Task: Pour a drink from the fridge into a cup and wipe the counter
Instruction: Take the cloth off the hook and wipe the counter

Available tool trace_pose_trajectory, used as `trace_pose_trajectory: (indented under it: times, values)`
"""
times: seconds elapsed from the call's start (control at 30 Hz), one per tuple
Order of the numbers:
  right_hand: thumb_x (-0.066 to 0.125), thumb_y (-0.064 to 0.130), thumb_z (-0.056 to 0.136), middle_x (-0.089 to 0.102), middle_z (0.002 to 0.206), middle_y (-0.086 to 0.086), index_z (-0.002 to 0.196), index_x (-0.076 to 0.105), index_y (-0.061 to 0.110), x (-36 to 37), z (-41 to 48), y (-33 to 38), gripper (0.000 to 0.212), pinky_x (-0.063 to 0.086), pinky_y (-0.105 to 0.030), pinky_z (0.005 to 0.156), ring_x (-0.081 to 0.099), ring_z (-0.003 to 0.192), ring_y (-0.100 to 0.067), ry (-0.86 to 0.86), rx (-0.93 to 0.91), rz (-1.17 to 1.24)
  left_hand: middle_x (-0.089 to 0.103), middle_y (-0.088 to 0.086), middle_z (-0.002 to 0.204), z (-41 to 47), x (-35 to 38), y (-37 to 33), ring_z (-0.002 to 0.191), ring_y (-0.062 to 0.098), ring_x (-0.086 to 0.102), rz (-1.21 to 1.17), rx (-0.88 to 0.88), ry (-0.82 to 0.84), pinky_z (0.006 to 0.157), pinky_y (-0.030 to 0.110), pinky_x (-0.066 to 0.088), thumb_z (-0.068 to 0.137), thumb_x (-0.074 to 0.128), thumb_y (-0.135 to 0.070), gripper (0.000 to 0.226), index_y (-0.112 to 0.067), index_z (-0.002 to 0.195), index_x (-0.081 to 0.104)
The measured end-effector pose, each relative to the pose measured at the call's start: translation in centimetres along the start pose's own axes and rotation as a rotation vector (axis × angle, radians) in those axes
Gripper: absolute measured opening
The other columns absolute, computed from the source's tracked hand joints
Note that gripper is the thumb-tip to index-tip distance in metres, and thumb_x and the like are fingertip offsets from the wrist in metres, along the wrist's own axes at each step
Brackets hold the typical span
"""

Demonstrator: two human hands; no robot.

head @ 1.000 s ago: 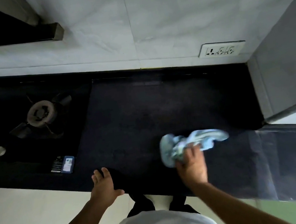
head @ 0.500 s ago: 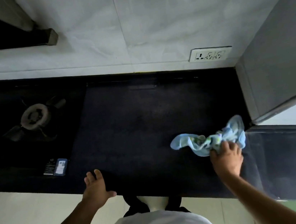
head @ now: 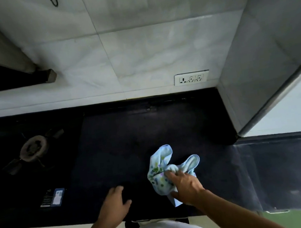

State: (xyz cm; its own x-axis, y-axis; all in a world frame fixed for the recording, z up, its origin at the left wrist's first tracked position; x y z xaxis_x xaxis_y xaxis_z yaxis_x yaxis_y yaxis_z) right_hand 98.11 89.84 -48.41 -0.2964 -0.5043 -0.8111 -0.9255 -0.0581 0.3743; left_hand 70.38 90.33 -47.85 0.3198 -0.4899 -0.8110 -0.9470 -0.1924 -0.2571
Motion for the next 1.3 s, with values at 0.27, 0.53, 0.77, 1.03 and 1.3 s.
trace_pose_trajectory:
  times: [0.27, 0.53, 0.77, 1.03, 1.3]
  values:
    - [0.05, 0.029, 0.095, 0.066, 0.119, -0.011, 0.127, 0.051, 0.016, -1.5, -0.4, 1.7, 0.034, 0.05, -0.038, 0.081, 0.064, 0.106, -0.033, 0.023, -0.032, -0.096, 0.053, -0.003, 0.138, -0.3, 2.6, -13.6, 0.128, 0.021, 0.052, 0.126, 0.455, 0.081, 0.102, 0.036, 0.045, 0.084, 0.07, -0.041, 0.057, -0.026, 0.136, 0.05]
    - [0.054, 0.031, 0.088, 0.058, 0.076, 0.006, 0.073, 0.059, 0.02, -6.5, -2.5, 0.4, 0.02, 0.042, -0.026, 0.077, 0.051, 0.077, -0.013, -0.439, -0.093, 0.354, 0.073, -0.012, 0.086, -1.3, -5.1, -14.8, 0.081, 0.004, 0.069, -0.387, 0.546, -0.106, 0.073, 0.019, 0.052, 0.089, 0.067, -0.01, 0.018, -0.028, 0.087, 0.071]
    - [0.06, 0.02, 0.096, 0.065, 0.064, 0.009, 0.077, 0.059, 0.015, -15.5, -5.3, 4.1, 0.019, 0.048, -0.021, 0.054, 0.062, 0.06, -0.004, -0.341, -0.158, 0.939, 0.072, -0.006, 0.098, -3.2, -10.4, -17.2, 0.095, 0.008, 0.071, -0.593, 0.614, 0.106, 0.086, 0.028, 0.057, 0.086, 0.077, -0.02, 0.018, -0.031, 0.094, 0.065]
    - [0.062, 0.034, 0.094, 0.059, 0.071, -0.004, 0.08, 0.064, 0.012, -20.5, -6.0, 5.2, 0.026, 0.045, -0.031, 0.062, 0.055, 0.067, -0.012, -0.219, -0.324, 1.012, 0.057, -0.004, 0.07, -4.4, -15.6, -17.8, 0.066, 0.007, 0.051, -0.923, 0.559, 0.248, 0.06, 0.021, 0.043, 0.078, 0.077, -0.025, 0.011, -0.025, 0.077, 0.066]
    - [0.068, 0.052, 0.083, 0.071, 0.104, 0.012, 0.112, 0.065, 0.039, -20.0, -5.7, 4.2, 0.033, 0.054, -0.035, 0.093, 0.067, 0.097, -0.002, 0.115, -0.176, 0.644, 0.061, -0.013, 0.062, -7.0, -23.6, -17.5, 0.058, -0.005, 0.048, -0.575, 0.653, 0.001, 0.058, 0.012, 0.039, 0.083, 0.072, -0.024, 0.007, -0.024, 0.076, 0.071]
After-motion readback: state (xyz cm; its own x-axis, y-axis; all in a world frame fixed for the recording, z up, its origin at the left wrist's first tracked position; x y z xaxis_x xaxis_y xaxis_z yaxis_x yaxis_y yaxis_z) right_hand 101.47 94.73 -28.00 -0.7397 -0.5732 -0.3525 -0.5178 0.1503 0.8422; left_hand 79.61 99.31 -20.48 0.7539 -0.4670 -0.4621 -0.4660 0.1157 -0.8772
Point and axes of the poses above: each hand's wrist, its own z-axis towards the middle knuckle, its own x-axis out of the palm, y = z × x, the point moved 4 cm from there along z, towards the middle knuckle
